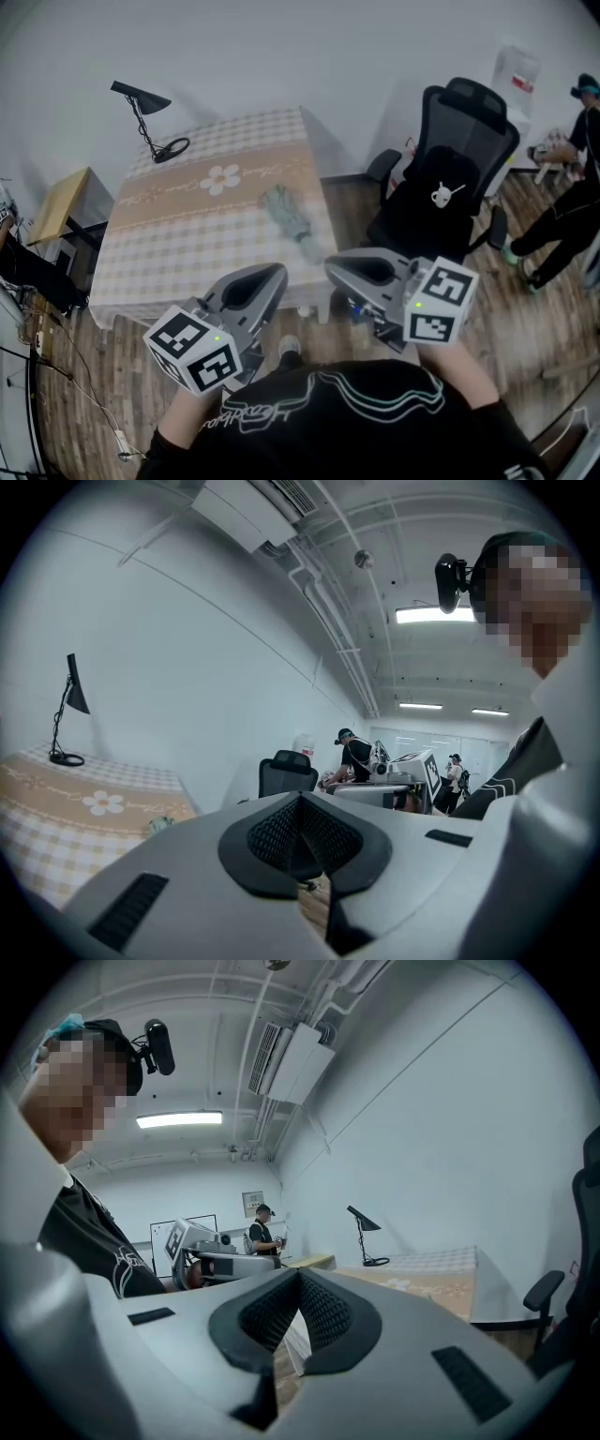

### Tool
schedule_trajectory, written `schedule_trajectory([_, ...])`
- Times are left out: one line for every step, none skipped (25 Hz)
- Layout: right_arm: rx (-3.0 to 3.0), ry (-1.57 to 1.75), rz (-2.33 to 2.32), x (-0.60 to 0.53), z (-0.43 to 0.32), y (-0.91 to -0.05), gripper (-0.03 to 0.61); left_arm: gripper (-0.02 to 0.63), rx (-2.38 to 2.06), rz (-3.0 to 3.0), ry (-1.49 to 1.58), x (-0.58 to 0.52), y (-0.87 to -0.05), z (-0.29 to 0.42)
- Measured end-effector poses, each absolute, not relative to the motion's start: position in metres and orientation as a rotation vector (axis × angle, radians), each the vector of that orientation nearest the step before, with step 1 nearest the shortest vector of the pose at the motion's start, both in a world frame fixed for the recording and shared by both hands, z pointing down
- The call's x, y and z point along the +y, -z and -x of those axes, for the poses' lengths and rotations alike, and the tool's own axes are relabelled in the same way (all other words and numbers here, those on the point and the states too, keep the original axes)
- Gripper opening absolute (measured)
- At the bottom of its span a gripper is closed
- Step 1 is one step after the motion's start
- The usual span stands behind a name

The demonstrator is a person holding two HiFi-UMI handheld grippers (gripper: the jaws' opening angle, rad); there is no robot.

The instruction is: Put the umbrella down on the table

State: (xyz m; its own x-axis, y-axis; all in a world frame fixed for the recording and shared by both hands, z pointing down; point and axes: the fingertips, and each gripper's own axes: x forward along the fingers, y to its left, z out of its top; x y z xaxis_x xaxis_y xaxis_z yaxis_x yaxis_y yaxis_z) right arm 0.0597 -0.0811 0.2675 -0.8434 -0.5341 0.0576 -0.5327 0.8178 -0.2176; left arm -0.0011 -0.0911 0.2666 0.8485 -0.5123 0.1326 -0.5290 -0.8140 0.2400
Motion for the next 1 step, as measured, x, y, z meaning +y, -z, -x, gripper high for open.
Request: schedule_trajectory([2.989,0.357,0.876,-0.0789,-0.0594,-0.2674,0.011,-0.003,-0.791,-2.759,-0.089,-0.0889,-0.266,0.0014])
